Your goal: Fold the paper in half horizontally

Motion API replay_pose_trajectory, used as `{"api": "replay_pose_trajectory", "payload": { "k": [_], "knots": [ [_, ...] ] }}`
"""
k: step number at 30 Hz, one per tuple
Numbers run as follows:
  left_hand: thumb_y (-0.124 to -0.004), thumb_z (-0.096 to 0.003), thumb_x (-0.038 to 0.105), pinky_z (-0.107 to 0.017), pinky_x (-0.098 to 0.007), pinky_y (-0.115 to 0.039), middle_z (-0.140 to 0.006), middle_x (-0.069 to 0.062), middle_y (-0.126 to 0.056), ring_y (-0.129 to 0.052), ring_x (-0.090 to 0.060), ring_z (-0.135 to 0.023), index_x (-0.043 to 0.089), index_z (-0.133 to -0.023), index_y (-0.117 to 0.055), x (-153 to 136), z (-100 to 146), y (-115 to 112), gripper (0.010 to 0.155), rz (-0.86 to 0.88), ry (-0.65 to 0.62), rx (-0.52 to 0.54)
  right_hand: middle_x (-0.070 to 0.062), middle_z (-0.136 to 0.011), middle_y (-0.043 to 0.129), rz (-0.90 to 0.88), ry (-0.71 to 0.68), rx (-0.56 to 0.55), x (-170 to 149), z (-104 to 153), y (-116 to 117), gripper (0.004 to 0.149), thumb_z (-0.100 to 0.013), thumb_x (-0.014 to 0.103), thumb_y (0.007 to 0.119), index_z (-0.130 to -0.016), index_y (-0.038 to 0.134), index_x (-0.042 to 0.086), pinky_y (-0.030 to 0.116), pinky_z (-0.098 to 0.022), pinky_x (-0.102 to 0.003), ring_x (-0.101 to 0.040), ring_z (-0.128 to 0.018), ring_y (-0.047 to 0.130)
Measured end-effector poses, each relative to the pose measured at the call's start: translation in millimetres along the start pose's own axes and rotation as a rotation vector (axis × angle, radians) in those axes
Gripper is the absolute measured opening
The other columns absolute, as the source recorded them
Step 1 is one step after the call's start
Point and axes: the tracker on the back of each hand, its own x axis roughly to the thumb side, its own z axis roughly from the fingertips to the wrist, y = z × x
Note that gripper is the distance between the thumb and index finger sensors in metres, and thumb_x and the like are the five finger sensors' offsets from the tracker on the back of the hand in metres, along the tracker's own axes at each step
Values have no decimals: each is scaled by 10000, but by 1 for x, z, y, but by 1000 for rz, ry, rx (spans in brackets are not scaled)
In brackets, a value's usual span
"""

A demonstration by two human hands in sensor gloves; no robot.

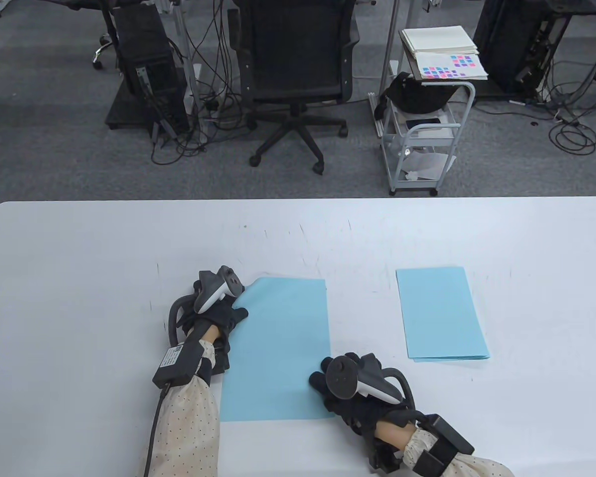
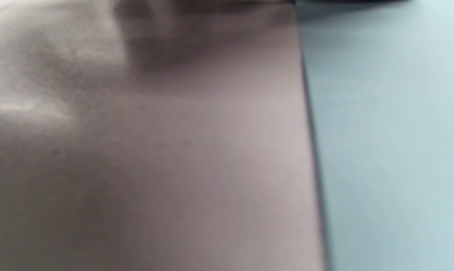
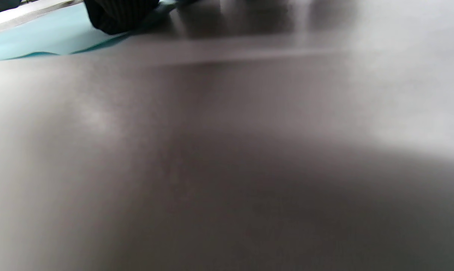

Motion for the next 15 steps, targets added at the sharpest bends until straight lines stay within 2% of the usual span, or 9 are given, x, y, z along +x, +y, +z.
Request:
{"api": "replay_pose_trajectory", "payload": {
  "k": [2, 5, 7, 9, 11, 13, 15],
  "knots": [
    [-634, -400, 619, -892, -547, -305, -1203, 207, -230, -207, -172, -1172, 689, -957, -344, 1, 4, 2, 632, 21, -23, 18, 162, -1173, 229, 0, 0, 0, 0, 0, 0, 581, -503, 394, 647, -1021, 397, 476, 141, -732, -651, -337, -1079, 122],
    [-654, -395, 619, -887, -546, -354, -1205, 167, -372, -322, -171, -1173, 691, -962, -325, -2, 13, 8, 659, 113, -64, 15, 161, -1172, 231, -1, 0, 1, 0, 0, 0, 582, -503, 394, 648, -1021, 397, 477, 140, -732, -650, -337, -1079, 123],
    [-667, -379, 638, -886, -518, -404, -1166, 224, -523, -409, -116, -1164, 668, -978, -230, -4, 19, 13, 742, 148, -87, 22, 161, -1172, 230, -1, 0, 1, 0, 0, -1, 582, -502, 394, 648, -1022, 398, 475, 139, -733, -650, -337, -1079, 123],
    [-687, -361, 652, -881, -498, -440, -1124, 245, -611, -480, -104, -1152, 529, -1001, -43, -6, 23, 17, 917, 187, -112, 2, 161, -1171, 229, -1, 0, 1, 0, 0, -1, 581, -502, 394, 648, -1020, 398, 477, 139, -733, -650, -337, -1080, 123],
    [-717, -357, 636, -873, -496, -470, -1099, 230, -640, -551, -111, -1131, 381, -991, 40, -8, 27, 20, 1020, 255, -127, -16, 160, -1172, 230, -1, 0, 1, 0, 0, -1, 581, -503, 393, 648, -1021, 397, 476, 139, -732, -652, -338, -1080, 123],
    [-747, -373, 594, -863, -479, -509, -1072, 231, -677, -616, -109, -1106, 331, -984, 41, -10, 31, 22, 1032, 296, -128, 9, 162, -1172, 230, -1, 0, 1, 0, 0, -1, 581, -502, 394, 648, -1020, 398, 477, 139, -732, -652, -336, -1081, 123],
    [-775, -395, 529, -839, -443, -580, -1005, 242, -777, -733, -96, -1049, 301, -1010, -42, -11, 34, 23, 983, 324, -136, 51, 162, -1172, 229, -1, 0, 1, 0, 0, -1, 582, -502, 394, 647, -1021, 397, 477, 139, -732, -652, -337, -1081, 124]
  ]
}}
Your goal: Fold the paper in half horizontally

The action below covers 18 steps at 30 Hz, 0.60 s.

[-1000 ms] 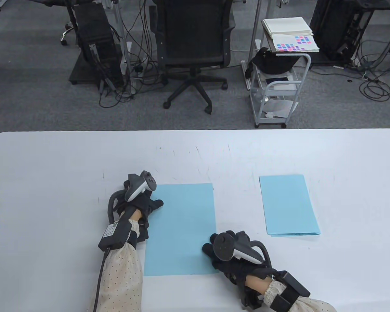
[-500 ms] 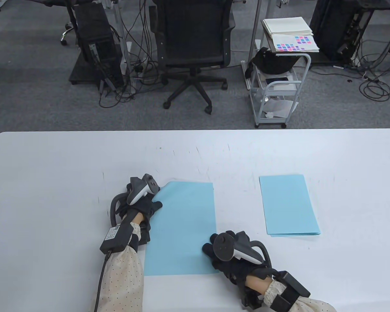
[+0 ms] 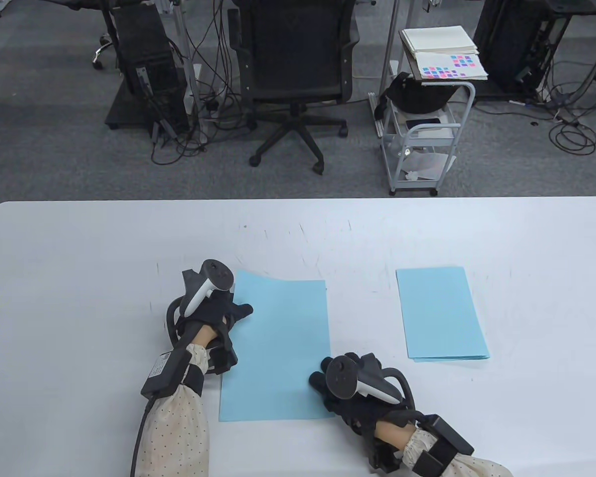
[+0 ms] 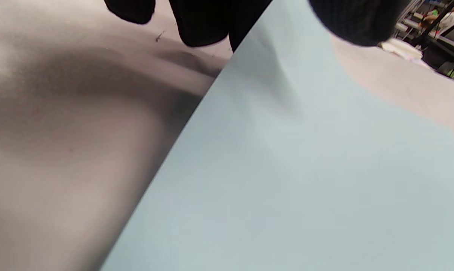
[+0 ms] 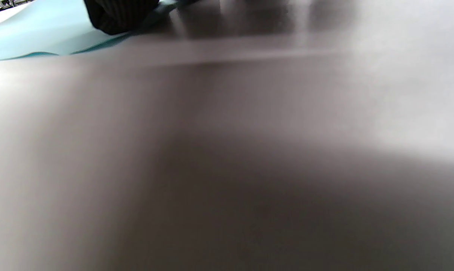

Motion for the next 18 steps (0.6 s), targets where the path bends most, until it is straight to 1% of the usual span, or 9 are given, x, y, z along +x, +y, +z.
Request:
{"api": "replay_pose_trajectory", "payload": {
  "k": [2, 4, 5, 7, 9, 13, 14, 18],
  "knots": [
    [-798, -410, 463, -808, -416, -642, -941, 241, -863, -854, -87, -969, 303, -1031, -152, 0, 6, 1, 910, 29, -24, 43, 161, -1172, 230, 0, 0, 0, 0, 0, 0, 582, -502, 394, 647, -1020, 396, 478, 139, -732, -651, -337, -1081, 123],
    [-811, -421, 417, -787, -402, -682, -858, 247, -965, -956, -74, -884, 358, -1043, -370, 2, 12, 1, 765, 25, -75, 23, 162, -1172, 230, 0, 0, 0, 0, 0, 0, 581, -502, 395, 646, -1020, 396, 479, 138, -732, -651, -336, -1080, 124],
    [-810, -424, 411, -785, -401, -687, -854, 246, -977, -963, -77, -878, 400, -1033, -446, 3, 17, -1, 709, 19, -94, 24, 161, -1172, 228, 0, 0, 0, 0, 0, 0, 583, -502, 395, 646, -1021, 395, 478, 138, -732, -651, -335, -1081, 124],
    [-804, -429, 407, -788, -406, -682, -868, 253, -974, -952, -72, -894, 495, -971, -613, 3, 28, -2, 582, -5, -123, 61, 164, -1172, 229, 5, 4, -1, 0, 0, 0, 583, -502, 394, 646, -1021, 394, 478, 139, -732, -651, -336, -1081, 123],
    [-795, -431, 412, -789, -407, -681, -879, 253, -972, -938, -71, -910, 522, -906, -726, 2, 38, -3, 492, -23, -138, 97, 161, -1172, 229, 5, 3, -2, 0, 1, -1, 581, -501, 395, 645, -1020, 395, 480, 140, -732, -651, -335, -1081, 122],
    [-776, -424, 459, -789, -409, -679, -915, 236, -953, -914, -90, -936, 539, -871, -771, -5, 56, -7, 454, -32, -157, 138, 162, -1170, 223, 5, 5, 1, 0, 0, -1, 584, -502, 396, 643, -1022, 389, 479, 139, -732, -652, -334, -1081, 119],
    [-775, -421, 471, -793, -415, -672, -931, 229, -940, -900, -96, -950, 541, -866, -776, -9, 63, -8, 451, -28, -159, 158, 164, -1173, 222, 7, 6, 1, 0, 1, -1, 582, -503, 397, 642, -1020, 390, 481, 140, -732, -652, -335, -1081, 119],
    [-776, -414, 487, -811, -439, -636, -990, 207, -881, -841, -128, -997, 554, -849, -792, -21, 78, -13, 441, -31, -155, 187, 166, -1172, 221, 1, 9, 1, 0, 1, 0, 582, -503, 395, 640, -1021, 388, 481, 138, -733, -650, -331, -1081, 115]
  ]
}}
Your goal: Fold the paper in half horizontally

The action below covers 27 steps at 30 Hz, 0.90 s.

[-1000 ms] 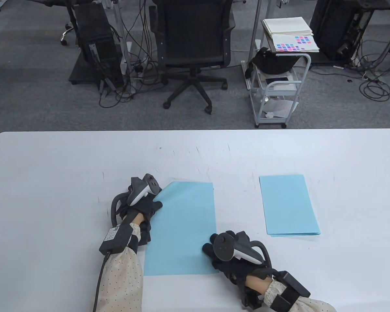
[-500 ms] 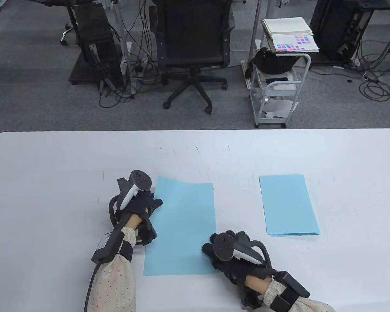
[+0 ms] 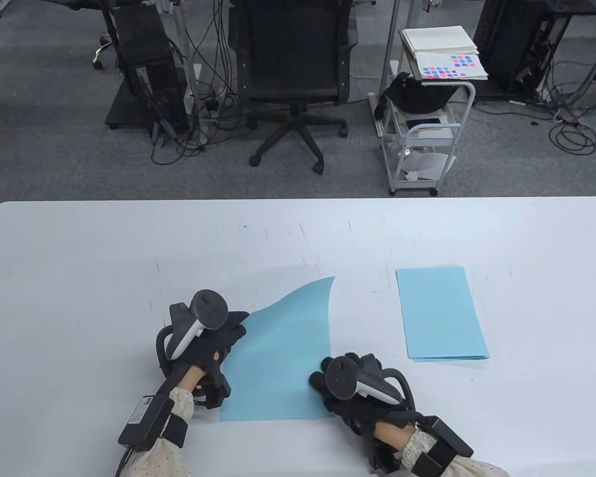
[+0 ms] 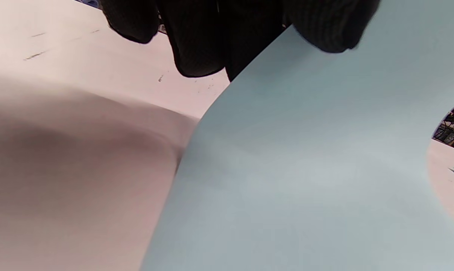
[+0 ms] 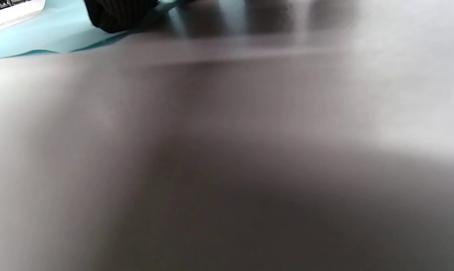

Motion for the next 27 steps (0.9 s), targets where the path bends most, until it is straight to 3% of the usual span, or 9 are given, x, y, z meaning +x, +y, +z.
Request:
{"api": "replay_pose_trajectory", "payload": {
  "k": [10, 17, 27],
  "knots": [
    [-779, -408, 493, -826, -462, -600, -1030, 234, -823, -779, -145, -1041, 570, -839, -798, -20, 31, -16, 438, -78, 7, 19, 171, -1171, 220, -5, -1, 2, 0, 0, 0, 582, -503, 397, 641, -1020, 388, 483, 138, -733, -648, -328, -1080, 112],
    [-787, -402, 488, -830, -473, -585, -1041, 248, -800, -750, -149, -1058, 574, -834, -802, -27, 39, -27, 441, -132, 5, 16, 178, -1170, 215, -15, 0, 4, -1, 0, 0, 582, -503, 400, 640, -1019, 386, 488, 135, -732, -647, -319, -1079, 102],
    [-792, -391, 494, -849, -489, -541, -1076, 274, -722, -688, -133, -1093, 614, -830, -775, -16, 41, -46, 456, -407, -34, 30, 181, -1168, 210, -22, -3, 5, -2, 1, 0, 581, -504, 403, 637, -1019, 383, 490, 134, -733, -644, -315, -1077, 94]
  ]
}}
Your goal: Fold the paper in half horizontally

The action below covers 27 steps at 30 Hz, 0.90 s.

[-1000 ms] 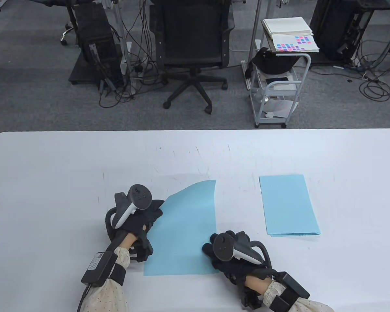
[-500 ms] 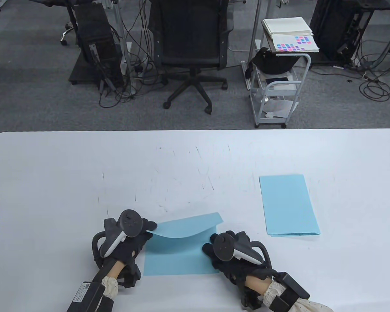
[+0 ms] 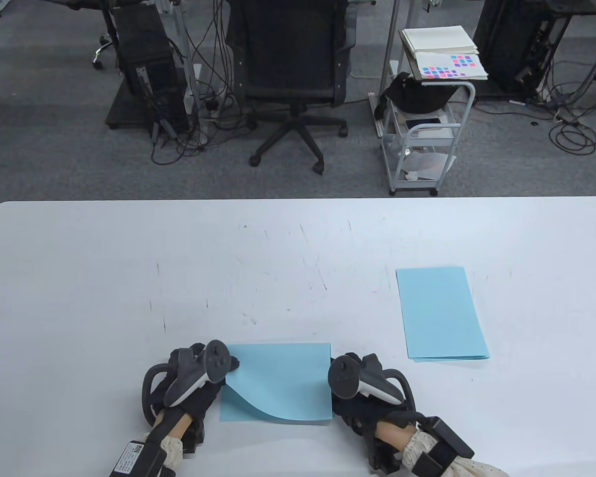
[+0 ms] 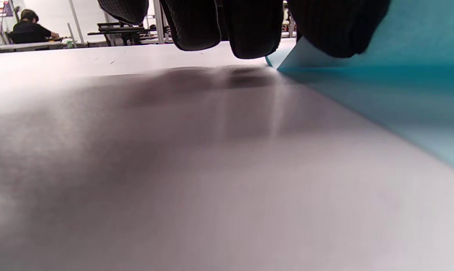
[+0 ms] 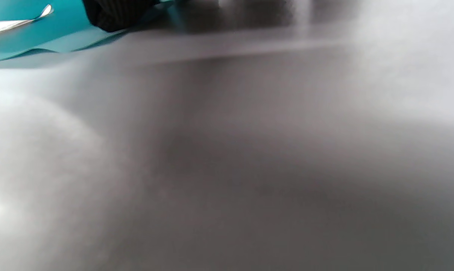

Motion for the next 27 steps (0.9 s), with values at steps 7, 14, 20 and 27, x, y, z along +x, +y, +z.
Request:
{"api": "replay_pose_trajectory", "payload": {
  "k": [7, 14, 20, 27],
  "knots": [
    [-789, -413, 420, -853, -491, -527, -1098, 293, -642, -640, -120, -1110, 614, -867, -699, 4, 3, -4, 501, -69, -30, -37, 178, -1168, 207, -1, -1, 2, 0, 0, 0, 580, -504, 403, 637, -1019, 384, 490, 135, -733, -644, -316, -1076, 92],
    [-739, -460, 298, -857, -500, -493, -1102, 328, -561, -551, -110, -1129, 609, -883, -657, 4, 4, -5, 531, -45, -66, -100, 181, -1170, 207, -3, -1, 4, 0, 0, 0, 580, -505, 402, 638, -1019, 384, 488, 136, -734, -644, -318, -1074, 91],
    [-730, -372, 565, -865, -515, -447, -1125, 316, -491, -442, -120, -1148, 601, -937, -582, 1, 6, -10, 585, 58, -95, -212, 177, -1167, 207, -8, -3, 7, 0, 0, 0, 580, -505, 401, 640, -1019, 386, 487, 138, -734, -643, -317, -1073, 88],
    [-764, -329, 586, -867, -515, -443, -1137, 309, -422, -427, -123, -1153, 609, -951, -503, 4, 7, -14, 674, -4, -108, -202, 180, -1169, 210, -9, -1, 8, 0, 0, -1, 580, -505, 400, 643, -1019, 389, 487, 139, -734, -644, -315, -1074, 90]
  ]
}}
